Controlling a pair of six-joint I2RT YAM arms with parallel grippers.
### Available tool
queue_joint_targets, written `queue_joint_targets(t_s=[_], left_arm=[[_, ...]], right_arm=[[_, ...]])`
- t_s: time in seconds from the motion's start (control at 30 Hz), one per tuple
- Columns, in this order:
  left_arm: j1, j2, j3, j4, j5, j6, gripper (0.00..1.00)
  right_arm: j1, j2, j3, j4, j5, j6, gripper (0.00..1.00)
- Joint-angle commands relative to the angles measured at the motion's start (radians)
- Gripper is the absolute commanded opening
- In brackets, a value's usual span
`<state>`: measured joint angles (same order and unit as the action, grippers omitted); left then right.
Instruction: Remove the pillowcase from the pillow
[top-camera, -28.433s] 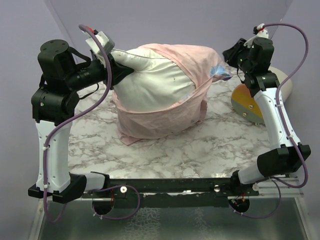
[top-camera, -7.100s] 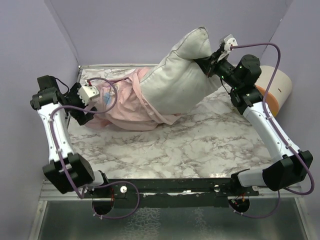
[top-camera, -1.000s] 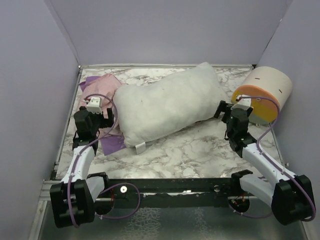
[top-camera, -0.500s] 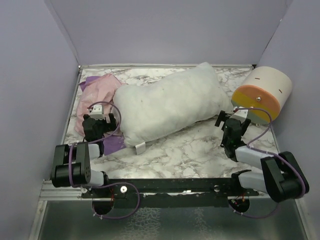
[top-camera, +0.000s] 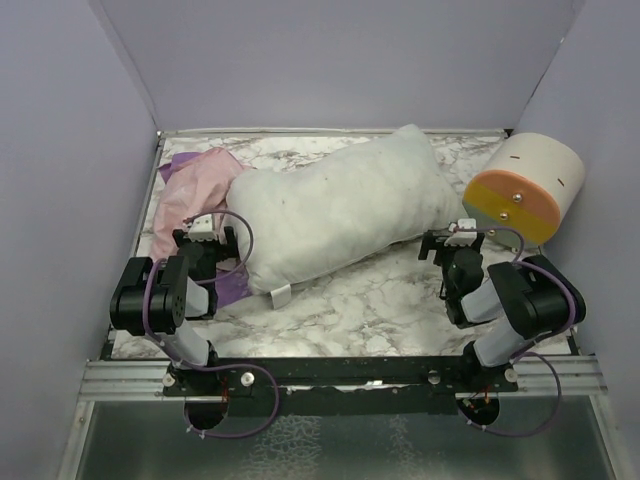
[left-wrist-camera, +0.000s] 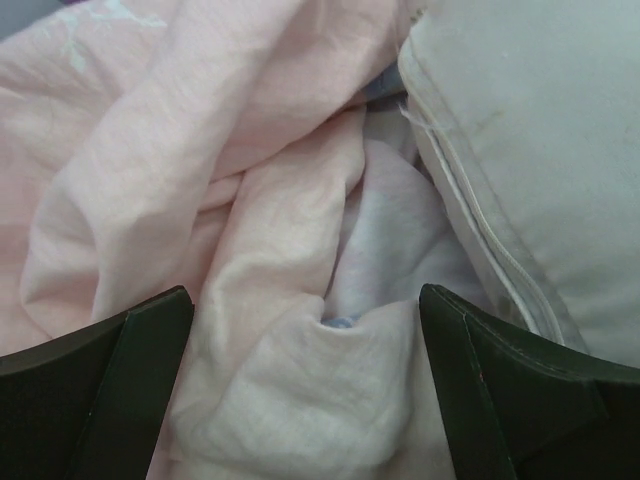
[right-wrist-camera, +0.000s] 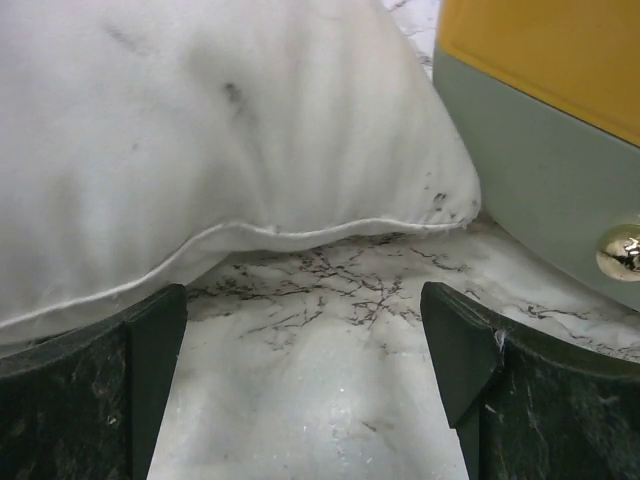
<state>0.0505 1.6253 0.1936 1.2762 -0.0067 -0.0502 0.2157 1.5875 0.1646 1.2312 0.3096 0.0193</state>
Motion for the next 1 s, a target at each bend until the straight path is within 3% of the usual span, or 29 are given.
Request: queue_joint_targets(t_s=[0.0, 0.1, 0.97], left_arm=[[-0.010, 0.008, 0.059, 0.017, -0.074, 0.007, 0.99], [-0.041, 0.014, 0.088, -0.036, -0.074, 0.047, 0.99], [-0.048, 0.014, 0.077, -0.016, -0.077, 0.053, 0.99]], right_arm=[[-0.005, 0.025, -0.021, 0.234, -0.106, -0.052, 0.99], [-0.036, 0.026, 0.109, -0.013, -0.141, -0.025, 0.99], [-0.068, 0.022, 0.082, 0.039, -0.194, -0.023, 0.99]])
